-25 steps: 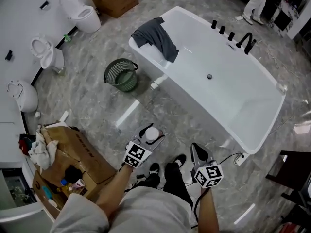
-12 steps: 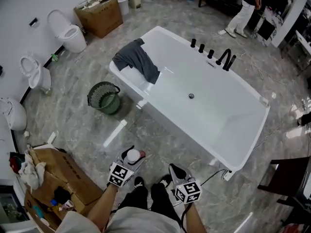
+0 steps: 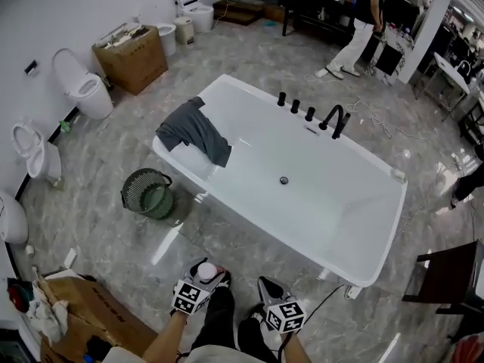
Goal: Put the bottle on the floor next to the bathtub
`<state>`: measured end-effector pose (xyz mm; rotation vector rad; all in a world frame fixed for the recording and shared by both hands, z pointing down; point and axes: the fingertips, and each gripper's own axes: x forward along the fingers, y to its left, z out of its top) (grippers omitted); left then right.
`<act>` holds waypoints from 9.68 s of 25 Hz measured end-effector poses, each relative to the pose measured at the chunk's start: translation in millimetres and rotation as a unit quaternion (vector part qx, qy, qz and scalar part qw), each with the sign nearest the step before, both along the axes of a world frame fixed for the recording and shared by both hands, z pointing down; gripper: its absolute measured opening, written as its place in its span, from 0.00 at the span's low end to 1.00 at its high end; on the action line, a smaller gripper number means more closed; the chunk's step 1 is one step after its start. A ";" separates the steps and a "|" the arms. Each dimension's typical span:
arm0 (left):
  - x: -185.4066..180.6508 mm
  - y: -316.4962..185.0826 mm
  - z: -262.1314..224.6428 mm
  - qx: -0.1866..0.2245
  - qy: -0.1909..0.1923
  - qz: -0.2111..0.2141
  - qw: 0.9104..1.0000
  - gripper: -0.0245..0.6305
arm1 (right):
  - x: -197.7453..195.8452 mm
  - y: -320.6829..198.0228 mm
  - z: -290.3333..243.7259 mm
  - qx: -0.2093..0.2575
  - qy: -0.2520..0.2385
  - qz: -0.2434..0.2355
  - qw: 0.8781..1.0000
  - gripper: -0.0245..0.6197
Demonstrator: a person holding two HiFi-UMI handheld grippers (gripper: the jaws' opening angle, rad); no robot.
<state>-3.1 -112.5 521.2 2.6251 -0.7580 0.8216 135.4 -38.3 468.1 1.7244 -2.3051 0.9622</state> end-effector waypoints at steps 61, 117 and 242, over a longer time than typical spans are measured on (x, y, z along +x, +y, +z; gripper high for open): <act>2.8 -142.5 403.7 -0.081 -0.160 0.109 0.978 0.56 | -73.1 -181.7 300.1 -0.080 0.044 -0.135 0.987 0.04; 34.7 -157.2 625.4 -0.078 -0.152 0.073 0.983 0.56 | -68.3 -193.2 479.5 -0.055 0.120 -0.243 0.961 0.04; -78.1 112.2 -17.1 0.001 0.023 -0.129 0.991 0.13 | -94.7 70.0 13.8 -0.001 0.113 -0.092 0.989 0.04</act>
